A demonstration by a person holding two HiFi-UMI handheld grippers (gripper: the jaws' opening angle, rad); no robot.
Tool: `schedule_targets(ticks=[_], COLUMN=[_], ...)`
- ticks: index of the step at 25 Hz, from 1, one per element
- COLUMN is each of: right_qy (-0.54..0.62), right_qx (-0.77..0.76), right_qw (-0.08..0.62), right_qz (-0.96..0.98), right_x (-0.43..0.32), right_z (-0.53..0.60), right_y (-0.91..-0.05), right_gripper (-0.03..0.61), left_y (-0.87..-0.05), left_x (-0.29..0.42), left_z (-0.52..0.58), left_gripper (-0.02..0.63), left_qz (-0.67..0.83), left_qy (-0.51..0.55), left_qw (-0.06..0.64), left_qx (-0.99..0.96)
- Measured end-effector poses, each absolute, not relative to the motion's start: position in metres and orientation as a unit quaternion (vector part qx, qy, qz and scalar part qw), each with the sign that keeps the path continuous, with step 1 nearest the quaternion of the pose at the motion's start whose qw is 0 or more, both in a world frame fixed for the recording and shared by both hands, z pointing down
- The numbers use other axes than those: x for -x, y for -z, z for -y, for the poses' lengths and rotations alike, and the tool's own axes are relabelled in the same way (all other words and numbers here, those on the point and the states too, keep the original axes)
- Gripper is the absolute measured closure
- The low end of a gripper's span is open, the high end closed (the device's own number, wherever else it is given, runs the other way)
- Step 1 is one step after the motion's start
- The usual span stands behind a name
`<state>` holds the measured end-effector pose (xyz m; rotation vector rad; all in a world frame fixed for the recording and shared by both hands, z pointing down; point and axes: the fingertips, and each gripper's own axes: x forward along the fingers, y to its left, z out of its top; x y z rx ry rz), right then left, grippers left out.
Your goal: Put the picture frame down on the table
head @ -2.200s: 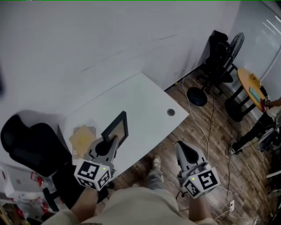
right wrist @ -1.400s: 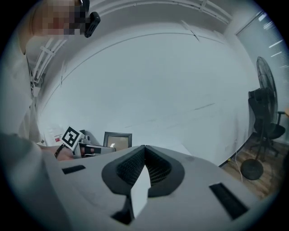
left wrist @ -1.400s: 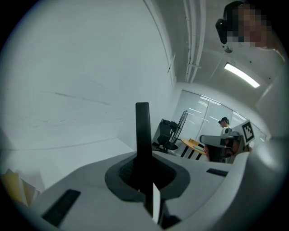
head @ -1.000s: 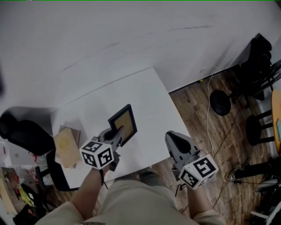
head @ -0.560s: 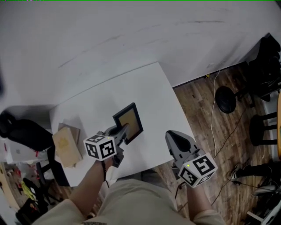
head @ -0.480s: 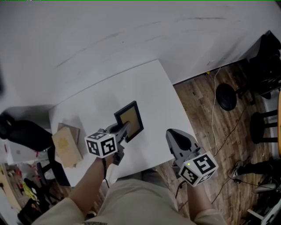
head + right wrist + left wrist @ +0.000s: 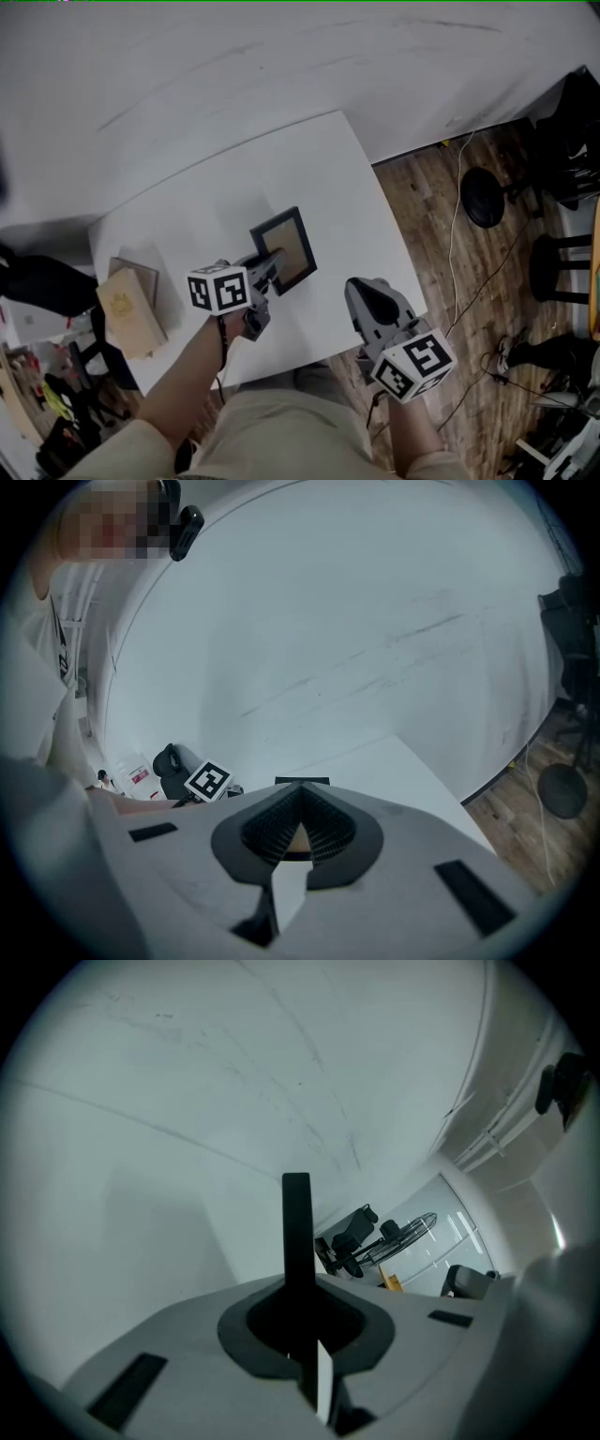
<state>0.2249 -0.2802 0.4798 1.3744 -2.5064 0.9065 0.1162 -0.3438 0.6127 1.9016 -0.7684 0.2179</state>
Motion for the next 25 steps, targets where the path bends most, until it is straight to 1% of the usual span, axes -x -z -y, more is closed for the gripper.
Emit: schedule_targets(ticks=[3, 9, 12, 15, 18, 20, 23, 25], right_qy=[-0.304, -0.316, -0.324, -0.331, -0.331, -0.332, -0.334, -0.334], right_qx=[-0.456, -0.478, -0.482, -0.487, -0.488, -0.487, -0.486, -0.485], right_qw=[0.074, 0.048, 0.043, 0.034, 0.038, 0.04, 0.041, 0.043], right_qz=[0.833, 0.818, 0.813, 0.807, 0.807, 0.807, 0.807, 0.807], right_x=[-0.222, -0.222, -0.221, -0.222, -0.221, -0.22, -0.217, -0.215], right_z=[0.286, 0.297, 0.298, 0.3, 0.303, 0.305, 0.305, 0.304], right_y=[-0.487, -0.493, -0.498, -0.502, -0.505, -0.506, -0.507, -0.508], right_gripper=[0.555, 0.555, 0.555, 0.555, 0.555, 0.555, 0.555, 0.555], left_y=[-0.626, -0.644, -0.652, -0.663, -0.669, -0.673, -0.679, -0.685], left_x=[-0.118, -0.125, -0.128, -0.128, -0.124, -0.119, -0.11, -0.107], left_z=[0.348, 0.353, 0.353, 0.351, 0.354, 0.357, 0.36, 0.359], left_gripper=[0.58, 0.58, 0.58, 0.578, 0.555, 0.531, 0.472, 0.414], left_qz=[0.317, 0.31, 0.306, 0.306, 0.325, 0.349, 0.386, 0.395], left_qy=[-0.08, -0.085, -0.075, -0.089, -0.112, -0.139, -0.19, -0.226], left_qw=[0.537, 0.546, 0.562, 0.565, 0.547, 0.517, 0.463, 0.433], left_qx=[-0.778, -0.773, -0.765, -0.761, -0.764, -0.769, -0.775, -0.778])
